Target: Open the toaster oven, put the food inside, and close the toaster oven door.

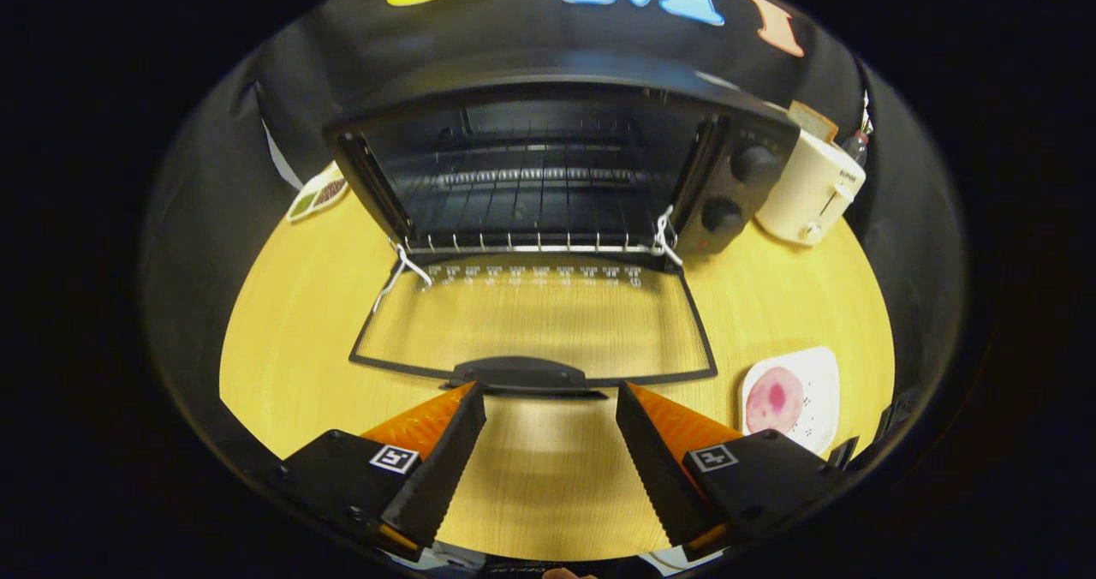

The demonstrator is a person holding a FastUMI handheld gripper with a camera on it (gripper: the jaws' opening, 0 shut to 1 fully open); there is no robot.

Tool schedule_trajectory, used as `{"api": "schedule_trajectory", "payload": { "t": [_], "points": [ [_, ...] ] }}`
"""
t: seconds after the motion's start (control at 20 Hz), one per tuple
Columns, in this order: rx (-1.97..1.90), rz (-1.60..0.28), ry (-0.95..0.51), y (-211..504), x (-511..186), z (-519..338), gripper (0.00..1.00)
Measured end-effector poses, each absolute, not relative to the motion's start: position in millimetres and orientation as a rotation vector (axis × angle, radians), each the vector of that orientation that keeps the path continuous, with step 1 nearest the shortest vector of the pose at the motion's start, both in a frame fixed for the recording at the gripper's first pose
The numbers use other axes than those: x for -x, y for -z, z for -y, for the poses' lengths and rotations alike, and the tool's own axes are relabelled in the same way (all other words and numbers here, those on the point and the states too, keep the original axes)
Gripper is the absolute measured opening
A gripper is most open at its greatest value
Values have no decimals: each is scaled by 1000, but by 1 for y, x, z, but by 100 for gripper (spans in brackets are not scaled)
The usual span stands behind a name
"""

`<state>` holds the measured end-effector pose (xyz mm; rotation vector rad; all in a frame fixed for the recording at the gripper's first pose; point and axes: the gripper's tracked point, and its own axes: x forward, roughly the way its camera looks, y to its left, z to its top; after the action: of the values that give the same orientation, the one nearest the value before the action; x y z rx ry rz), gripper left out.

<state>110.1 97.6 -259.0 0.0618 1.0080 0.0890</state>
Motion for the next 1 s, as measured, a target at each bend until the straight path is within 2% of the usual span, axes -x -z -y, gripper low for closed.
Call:
{"api": "schedule_trajectory", "payload": {
  "t": [0.3,0.8,1.0],
  "points": [
    [-43,-997,-104,247,-85,-70,99],
    [-71,-962,25,199,-72,72,98],
    [-98,-984,41,201,-72,111,98]
  ]
}}
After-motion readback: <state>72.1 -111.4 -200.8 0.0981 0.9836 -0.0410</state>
